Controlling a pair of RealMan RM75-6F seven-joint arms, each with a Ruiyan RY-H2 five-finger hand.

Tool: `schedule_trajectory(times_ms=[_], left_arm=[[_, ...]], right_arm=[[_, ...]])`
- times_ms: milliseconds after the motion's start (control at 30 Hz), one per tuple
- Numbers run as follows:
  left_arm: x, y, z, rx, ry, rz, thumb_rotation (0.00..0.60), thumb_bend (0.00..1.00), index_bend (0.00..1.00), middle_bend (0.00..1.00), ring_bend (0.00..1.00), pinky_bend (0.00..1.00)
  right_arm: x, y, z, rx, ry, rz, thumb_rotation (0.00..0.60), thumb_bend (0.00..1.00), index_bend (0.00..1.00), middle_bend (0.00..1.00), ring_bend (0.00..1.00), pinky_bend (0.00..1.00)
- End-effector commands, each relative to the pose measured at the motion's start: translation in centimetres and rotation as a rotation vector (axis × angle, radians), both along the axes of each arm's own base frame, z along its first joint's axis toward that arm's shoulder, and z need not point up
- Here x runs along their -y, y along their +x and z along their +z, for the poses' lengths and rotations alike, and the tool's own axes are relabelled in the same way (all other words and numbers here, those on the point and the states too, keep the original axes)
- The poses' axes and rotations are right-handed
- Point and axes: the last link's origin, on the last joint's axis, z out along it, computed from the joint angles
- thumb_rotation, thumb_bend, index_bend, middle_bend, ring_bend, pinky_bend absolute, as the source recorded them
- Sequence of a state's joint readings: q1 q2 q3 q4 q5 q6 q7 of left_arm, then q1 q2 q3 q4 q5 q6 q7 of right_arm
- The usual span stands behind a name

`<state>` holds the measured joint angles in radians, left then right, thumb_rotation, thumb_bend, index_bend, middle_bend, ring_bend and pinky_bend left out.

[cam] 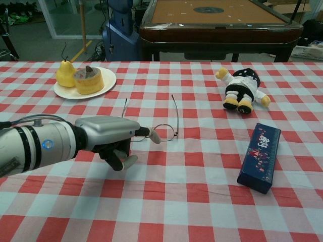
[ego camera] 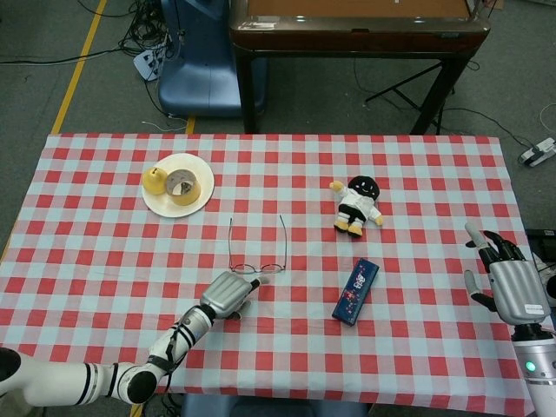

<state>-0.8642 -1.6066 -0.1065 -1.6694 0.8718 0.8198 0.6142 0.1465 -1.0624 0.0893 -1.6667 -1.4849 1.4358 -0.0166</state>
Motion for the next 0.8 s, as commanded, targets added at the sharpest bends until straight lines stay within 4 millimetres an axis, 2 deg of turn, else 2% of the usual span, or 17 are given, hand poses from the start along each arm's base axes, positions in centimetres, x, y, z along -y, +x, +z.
schedule_trajectory(times_ms=[33, 400, 800], left_arm=[[-0.3, 0.0, -0.5, -0.02, 0.009, 0.009, 0.6, 0.59, 0.16, 1.0, 0.97, 1.0], [-1.6, -1.2, -0.6, -0.055, 0.054, 0.079, 0.6, 0.59, 0.16, 1.0, 0.97, 1.0], [-3.6, -4.1, 2.0, -0.107, 0.154, 0.144, 0.6, 0.59, 0.16, 1.0, 0.97, 1.0]], right_arm=[[0.0, -0.1, 0.0, 0.001, 0.0, -0.002, 0.6, 0.45, 0.0, 0.3, 0.13, 0.19], [-0.2, -0.2, 0.0, 0.002, 0.0, -0.01, 0.6, 0.45, 0.0, 0.3, 0.13, 0.19], [0.1, 0.2, -0.4, 0.002, 0.01, 0.001, 0.6, 0.45, 0.0, 0.31, 0.13, 0.19]])
